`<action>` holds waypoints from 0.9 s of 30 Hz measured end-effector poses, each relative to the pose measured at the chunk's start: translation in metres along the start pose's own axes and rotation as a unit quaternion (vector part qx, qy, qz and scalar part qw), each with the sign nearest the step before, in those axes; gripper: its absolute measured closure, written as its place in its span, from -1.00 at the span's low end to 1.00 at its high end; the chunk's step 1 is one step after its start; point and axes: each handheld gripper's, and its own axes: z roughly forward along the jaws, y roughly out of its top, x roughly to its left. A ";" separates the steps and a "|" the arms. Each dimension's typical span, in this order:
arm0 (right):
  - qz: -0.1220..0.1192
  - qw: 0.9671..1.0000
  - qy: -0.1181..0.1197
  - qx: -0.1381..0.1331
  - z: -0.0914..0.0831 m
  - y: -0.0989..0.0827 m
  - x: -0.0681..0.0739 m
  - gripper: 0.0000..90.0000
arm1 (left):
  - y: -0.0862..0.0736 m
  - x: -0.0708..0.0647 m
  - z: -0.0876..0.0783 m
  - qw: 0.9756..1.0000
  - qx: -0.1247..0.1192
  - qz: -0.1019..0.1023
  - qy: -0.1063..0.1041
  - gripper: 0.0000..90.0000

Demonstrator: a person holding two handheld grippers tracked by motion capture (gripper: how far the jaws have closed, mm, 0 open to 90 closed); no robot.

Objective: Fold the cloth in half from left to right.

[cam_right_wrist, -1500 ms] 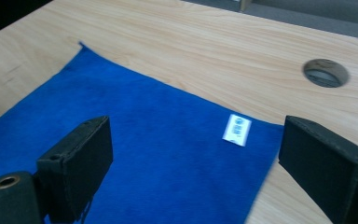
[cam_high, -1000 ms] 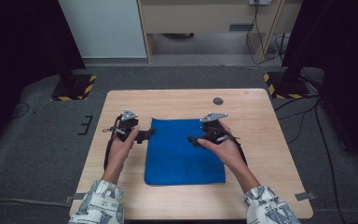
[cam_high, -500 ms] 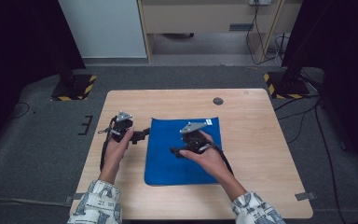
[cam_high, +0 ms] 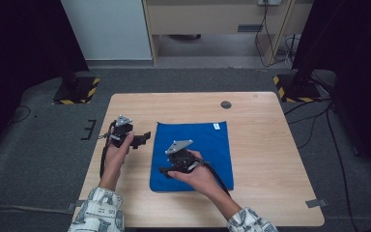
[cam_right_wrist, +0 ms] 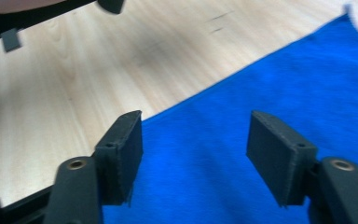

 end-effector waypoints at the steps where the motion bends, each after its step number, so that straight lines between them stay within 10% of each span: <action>1: -0.006 1.000 0.000 0.002 0.002 0.000 0.003 -0.09 | 0.000 0.000 0.000 1.000 -0.003 -0.001 0.001 -0.82; 13: -0.047 0.998 0.034 0.003 0.013 -0.008 0.043 0.74 | -0.001 -0.001 0.002 1.000 0.004 0.005 0.000 -0.81; 27: -0.068 0.996 0.034 0.049 0.038 -0.021 0.055 0.52 | -0.003 0.000 0.004 1.000 0.009 0.006 0.000 -0.81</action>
